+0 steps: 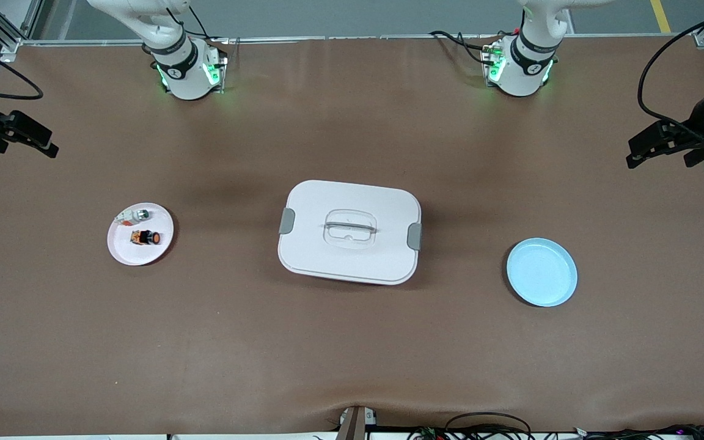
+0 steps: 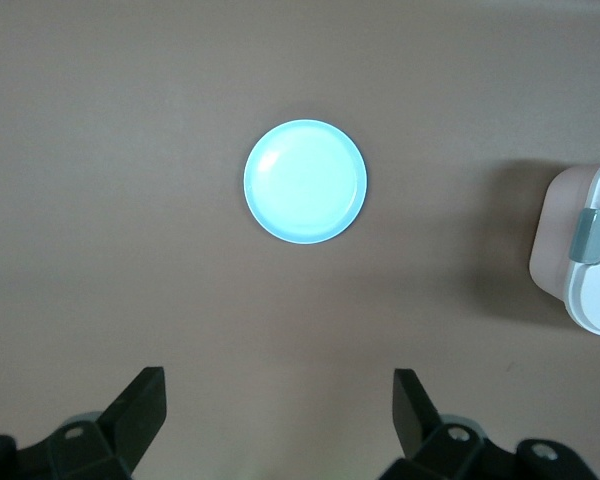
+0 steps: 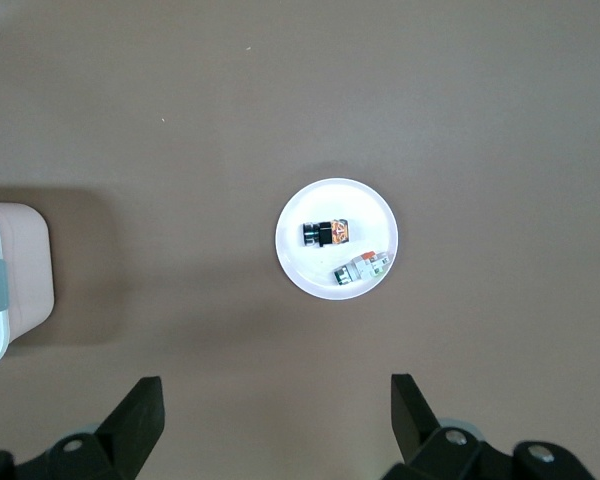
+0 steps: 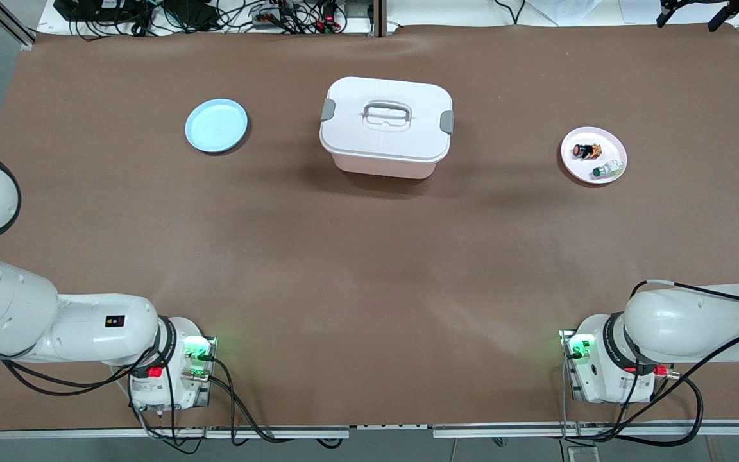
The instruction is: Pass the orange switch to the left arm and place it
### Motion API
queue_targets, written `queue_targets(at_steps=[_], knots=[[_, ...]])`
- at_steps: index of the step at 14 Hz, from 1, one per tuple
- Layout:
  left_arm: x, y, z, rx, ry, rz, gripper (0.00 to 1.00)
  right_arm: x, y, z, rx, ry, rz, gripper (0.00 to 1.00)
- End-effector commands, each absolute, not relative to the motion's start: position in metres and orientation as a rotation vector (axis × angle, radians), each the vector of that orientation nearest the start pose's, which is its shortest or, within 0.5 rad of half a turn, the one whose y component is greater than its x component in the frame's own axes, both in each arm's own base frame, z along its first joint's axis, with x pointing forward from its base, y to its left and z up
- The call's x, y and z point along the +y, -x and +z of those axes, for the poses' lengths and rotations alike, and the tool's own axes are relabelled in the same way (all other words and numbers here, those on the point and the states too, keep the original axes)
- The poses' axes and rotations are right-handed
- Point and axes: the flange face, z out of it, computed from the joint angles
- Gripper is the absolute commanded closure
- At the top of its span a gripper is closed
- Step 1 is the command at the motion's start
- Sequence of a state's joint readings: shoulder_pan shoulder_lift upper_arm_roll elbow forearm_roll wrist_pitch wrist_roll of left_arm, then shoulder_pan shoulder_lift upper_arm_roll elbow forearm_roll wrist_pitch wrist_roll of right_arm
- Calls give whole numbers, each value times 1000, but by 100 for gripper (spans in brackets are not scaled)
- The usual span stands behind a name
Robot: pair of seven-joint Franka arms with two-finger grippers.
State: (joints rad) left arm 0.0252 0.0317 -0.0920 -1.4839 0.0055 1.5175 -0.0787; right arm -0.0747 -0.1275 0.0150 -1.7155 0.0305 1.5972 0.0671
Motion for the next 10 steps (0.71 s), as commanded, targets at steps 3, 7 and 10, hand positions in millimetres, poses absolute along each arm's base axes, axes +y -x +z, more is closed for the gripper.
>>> queue_targets(at_steps=[3, 7, 10], knots=[[-35, -560, 649, -27, 3147, -7, 0, -28, -506, 629, 220, 3093, -16, 0], [-32, -562, 646, -17, 3144, 0, 0, -28, -507, 629, 218, 3093, -21, 0], [-27, -563, 646, -22, 3149, -2, 0, -28, -507, 629, 213, 3094, -21, 0]])
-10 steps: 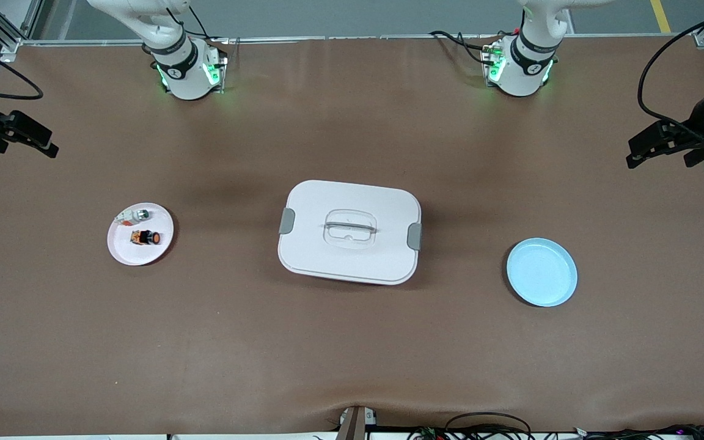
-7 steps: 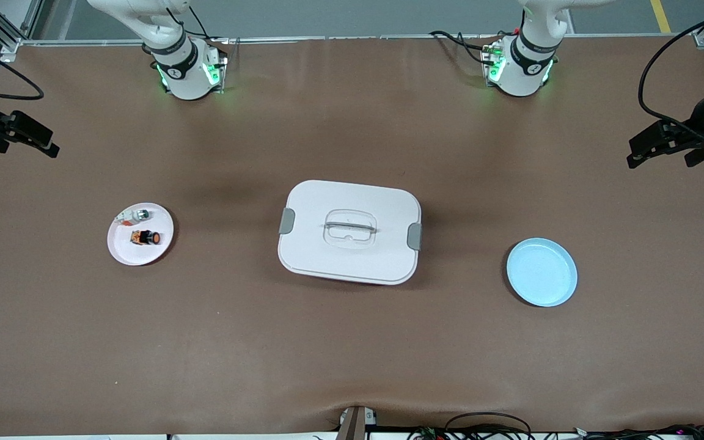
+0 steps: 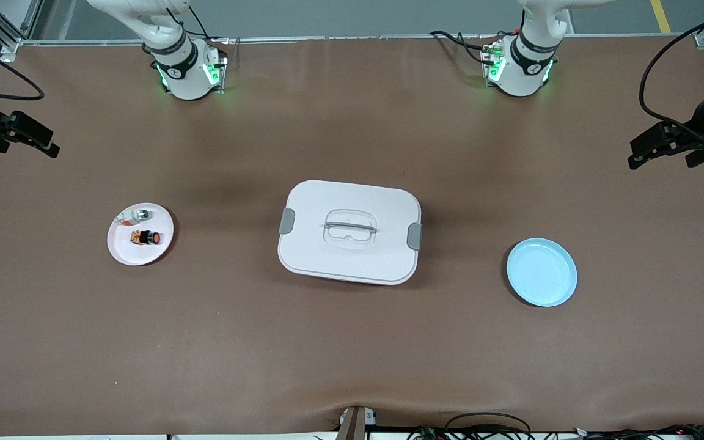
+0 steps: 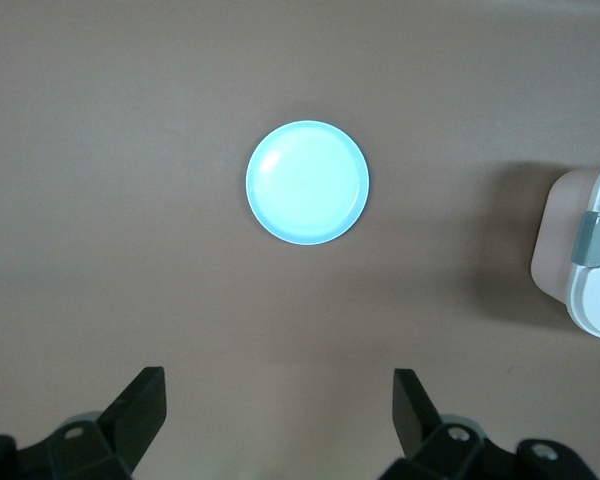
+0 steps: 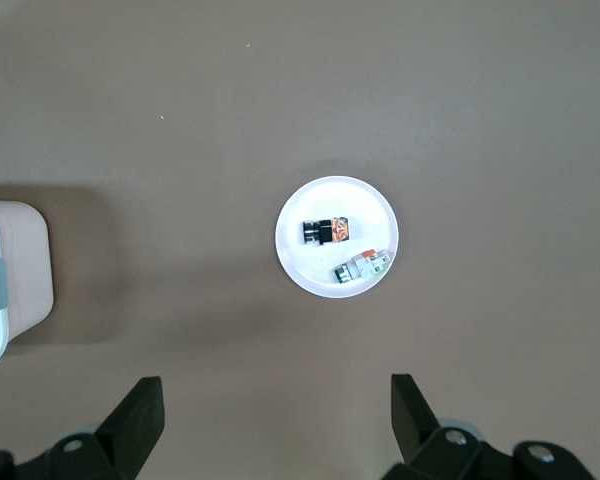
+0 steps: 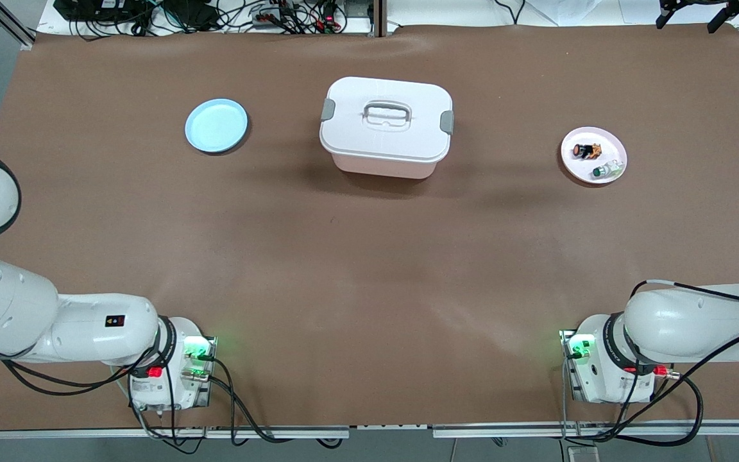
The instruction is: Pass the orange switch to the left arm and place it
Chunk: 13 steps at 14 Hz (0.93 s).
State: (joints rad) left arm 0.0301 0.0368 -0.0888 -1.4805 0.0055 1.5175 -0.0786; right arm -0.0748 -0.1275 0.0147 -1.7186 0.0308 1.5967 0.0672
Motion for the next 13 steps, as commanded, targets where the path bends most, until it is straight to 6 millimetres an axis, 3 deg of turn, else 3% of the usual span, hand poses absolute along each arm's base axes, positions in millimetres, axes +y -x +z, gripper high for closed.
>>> queue_targets(at_steps=[1, 13], knots=[[-27, -563, 645, -22, 3146, -2, 0, -28, -507, 630, 211, 3094, -28, 0], [-22, -571, 634, -32, 3146, -22, 0, -33, -506, 630, 216, 3094, -24, 0]])
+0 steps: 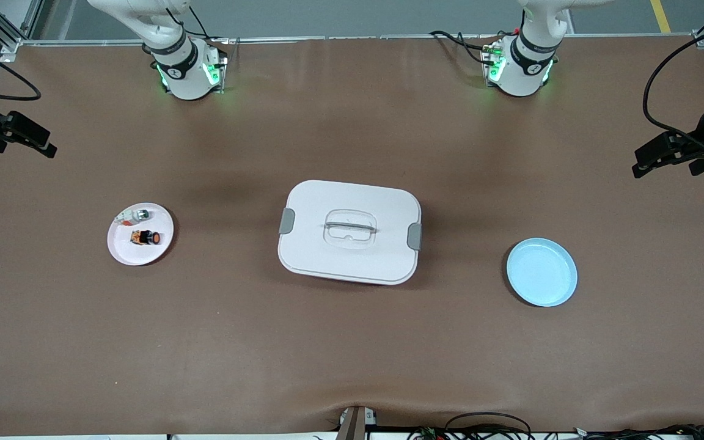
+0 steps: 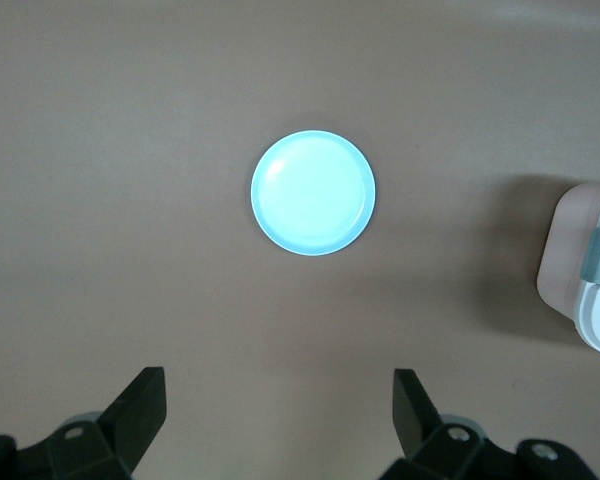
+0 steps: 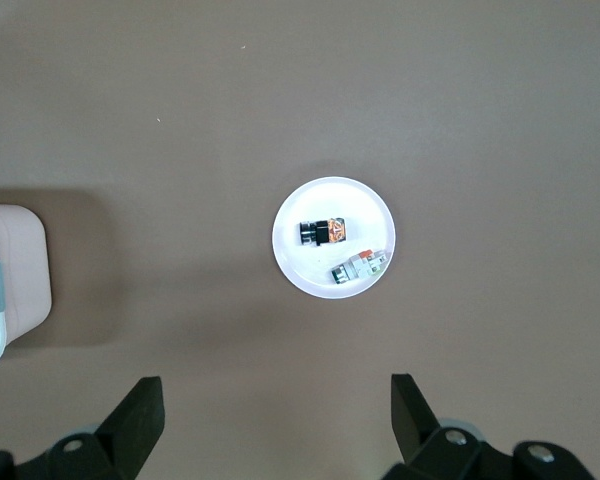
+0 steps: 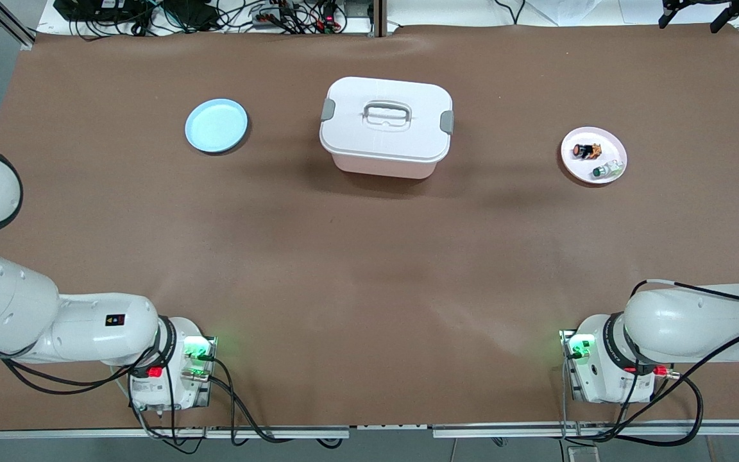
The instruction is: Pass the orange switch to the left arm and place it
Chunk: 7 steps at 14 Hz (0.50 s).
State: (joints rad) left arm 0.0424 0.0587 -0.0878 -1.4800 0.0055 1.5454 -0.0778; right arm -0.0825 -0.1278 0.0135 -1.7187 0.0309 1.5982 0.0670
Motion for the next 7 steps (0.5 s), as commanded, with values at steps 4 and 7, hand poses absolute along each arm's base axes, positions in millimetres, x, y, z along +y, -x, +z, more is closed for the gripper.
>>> queue_targets(at_steps=[4, 7], knots=[[-23, -573, 633, -29, 3146, -31, 0, -33, -507, 630, 218, 3091, -29, 0], [-25, -571, 634, -24, 3148, -22, 0, -34, -507, 629, 220, 3090, -22, 0]])
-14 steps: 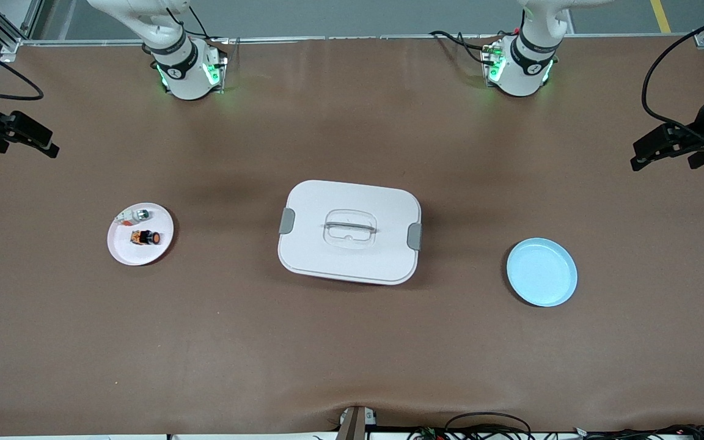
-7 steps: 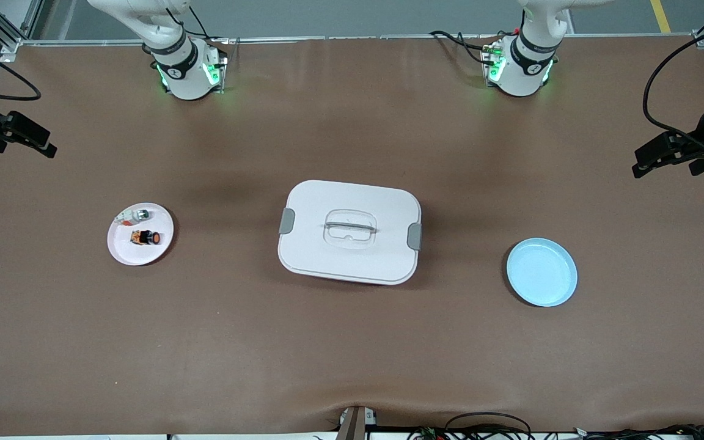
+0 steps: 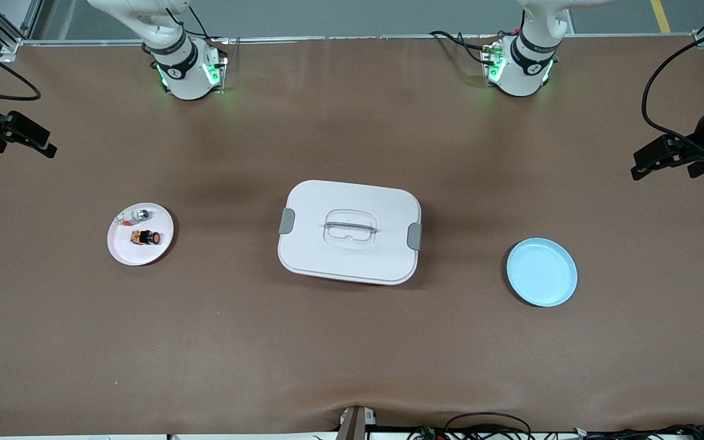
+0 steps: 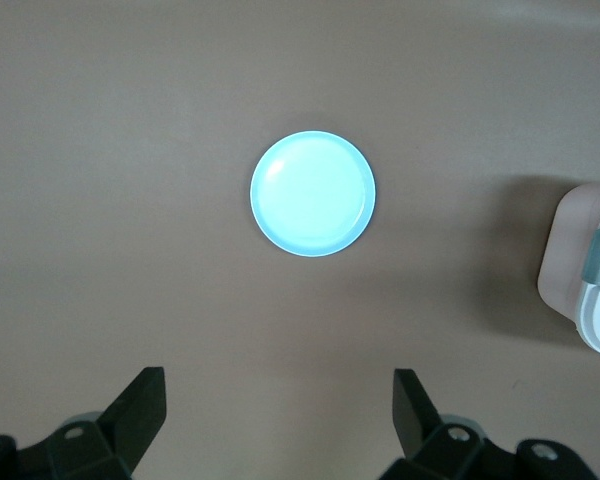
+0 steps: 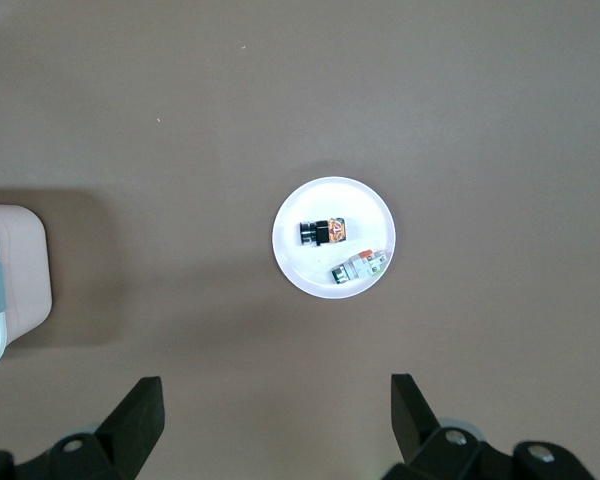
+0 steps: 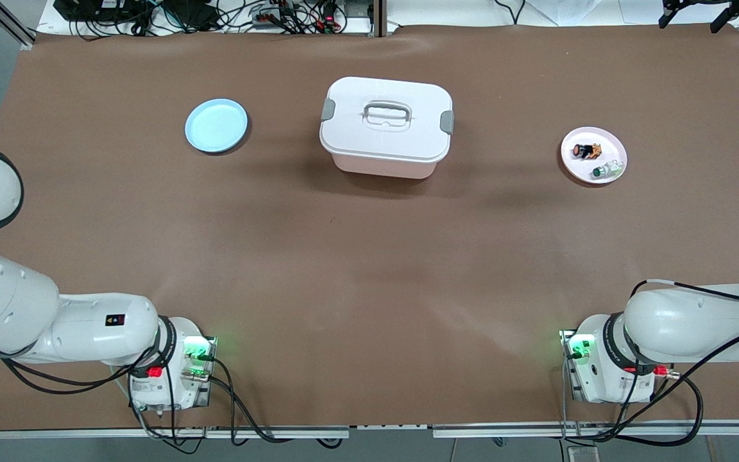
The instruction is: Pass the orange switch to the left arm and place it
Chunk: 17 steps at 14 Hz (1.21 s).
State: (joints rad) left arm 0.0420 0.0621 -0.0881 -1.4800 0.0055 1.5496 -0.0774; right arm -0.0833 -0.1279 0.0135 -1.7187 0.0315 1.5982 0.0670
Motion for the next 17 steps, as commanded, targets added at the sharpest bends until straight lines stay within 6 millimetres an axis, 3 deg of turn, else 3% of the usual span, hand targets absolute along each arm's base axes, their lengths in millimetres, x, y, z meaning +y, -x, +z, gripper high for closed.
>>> queue_targets(at_steps=[1, 5, 6, 11, 13, 14, 17], knots=[[-24, -571, 634, -27, 3148, -19, 0, -34, -507, 629, 220, 3090, -20, 0], [-25, -571, 634, -22, 3148, -19, 0, -34, -508, 634, 233, 3100, 14, 0], [-24, -571, 634, -24, 3148, -19, 0, -37, -514, 620, 241, 3098, 64, 0], [-25, -572, 631, -24, 3148, -12, 0, -50, -530, 593, 250, 3095, 190, 0], [-25, -573, 630, -24, 3148, -12, 0, -68, -555, 548, 299, 3056, 309, 0], [-25, -574, 626, -24, 3148, -5, 0, -80, -560, 542, 324, 3047, 324, 0], [-25, -578, 619, -22, 3148, 7, 0, -85, -567, 523, 311, 3050, 362, 0]])
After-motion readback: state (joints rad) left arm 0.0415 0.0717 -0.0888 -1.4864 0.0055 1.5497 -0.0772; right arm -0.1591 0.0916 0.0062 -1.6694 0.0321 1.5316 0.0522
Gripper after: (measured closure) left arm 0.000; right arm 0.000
